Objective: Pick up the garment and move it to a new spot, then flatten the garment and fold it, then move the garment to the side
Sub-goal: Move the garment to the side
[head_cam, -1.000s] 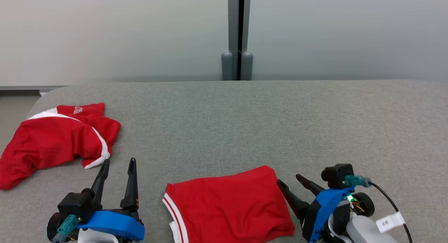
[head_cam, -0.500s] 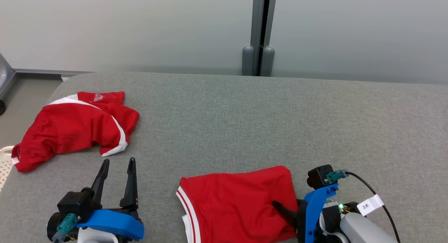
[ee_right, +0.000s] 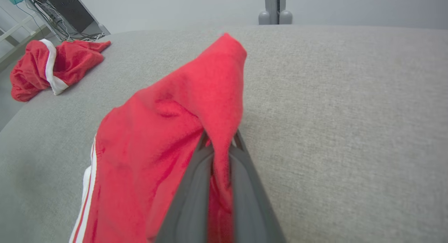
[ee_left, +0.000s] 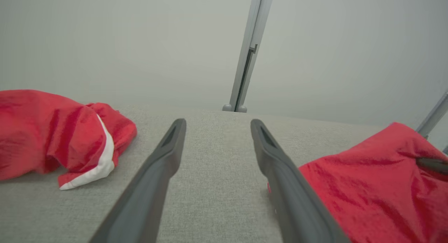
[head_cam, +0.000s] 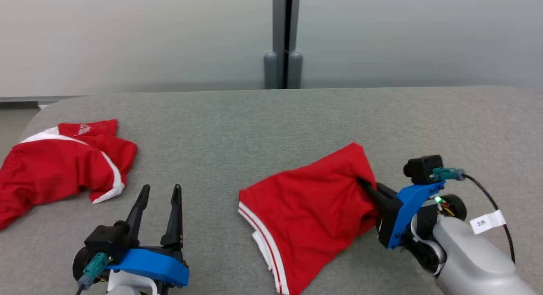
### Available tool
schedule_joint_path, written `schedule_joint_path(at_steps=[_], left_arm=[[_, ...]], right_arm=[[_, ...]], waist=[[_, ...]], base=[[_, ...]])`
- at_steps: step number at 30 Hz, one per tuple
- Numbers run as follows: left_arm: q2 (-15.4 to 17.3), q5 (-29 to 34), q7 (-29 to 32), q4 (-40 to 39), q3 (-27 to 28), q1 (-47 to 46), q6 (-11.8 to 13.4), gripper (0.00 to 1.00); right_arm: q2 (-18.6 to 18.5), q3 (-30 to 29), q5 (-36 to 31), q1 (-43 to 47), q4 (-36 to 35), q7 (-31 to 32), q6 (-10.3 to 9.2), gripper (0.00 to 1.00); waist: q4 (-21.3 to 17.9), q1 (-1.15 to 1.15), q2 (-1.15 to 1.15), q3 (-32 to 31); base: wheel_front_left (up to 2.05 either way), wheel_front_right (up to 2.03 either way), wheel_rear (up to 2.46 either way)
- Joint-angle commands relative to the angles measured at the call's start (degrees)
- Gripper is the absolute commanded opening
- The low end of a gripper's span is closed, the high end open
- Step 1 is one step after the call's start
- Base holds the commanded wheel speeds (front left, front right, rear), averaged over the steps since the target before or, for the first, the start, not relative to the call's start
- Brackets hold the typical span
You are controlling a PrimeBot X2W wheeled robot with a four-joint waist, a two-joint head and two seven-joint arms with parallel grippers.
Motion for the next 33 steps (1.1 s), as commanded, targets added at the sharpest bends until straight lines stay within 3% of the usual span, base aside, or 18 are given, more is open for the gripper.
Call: schedule_joint_path(at_steps=[1,10,15,24,33], left_arm=[[0.1,-0.2,-0.2,-0.3,-0.4,-0.9,-0.1,1.00],[0.8,-0.3,-0.2,-0.2,-3.1,-1.8,-0.1,1.00],[1.9,-0.3,-0.2,-0.4,-4.4,-3.2,-0.1,1.00],[4.4,-0.8,-0.3,-1.2,-5.3,-6.7,-0.1,1.00],[4.9,-1.5,-0.2,-1.2,-5.4,-9.0,-0.1,1.00]], right_arm=[[-0.5,-0.3,0.6,-1.3,0.2,-0.9,0.01,0.00],[-2.6,-3.9,2.3,-3.9,2.1,-4.7,0.01,0.00],[-2.7,-6.9,1.5,-7.2,5.3,-5.9,0.01,0.00],[-1.9,-15.4,-3.0,-19.3,17.3,-8.7,0.01,0.00],[-1.8,-21.5,-10.9,-30.3,31.0,-12.3,0.01,0.00]], waist=[[-1.2,0.00,0.00,-0.2],[-8.5,0.00,0.00,1.0],[-10.6,0.00,0.00,3.5],[-9.9,0.00,0.00,10.2],[-8.4,0.00,0.00,13.8]], base=[[0.00,0.00,0.00],[0.00,0.00,0.00],[0.00,0.00,0.00],[0.00,0.00,0.00],[0.00,0.00,0.00]])
